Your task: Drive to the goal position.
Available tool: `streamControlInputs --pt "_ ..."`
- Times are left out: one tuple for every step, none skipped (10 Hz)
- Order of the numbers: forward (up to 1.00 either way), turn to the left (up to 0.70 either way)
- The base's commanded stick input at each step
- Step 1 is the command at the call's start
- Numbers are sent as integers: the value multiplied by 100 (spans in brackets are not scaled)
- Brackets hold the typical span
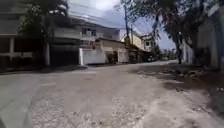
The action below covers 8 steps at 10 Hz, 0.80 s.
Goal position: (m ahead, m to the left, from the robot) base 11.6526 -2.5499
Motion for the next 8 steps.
streamControlInputs --pt "100 0" --pt "100 0" --pt "100 0" --pt "100 0" --pt "100 0" --pt "100 0" --pt "100 0" --pt "100 0"
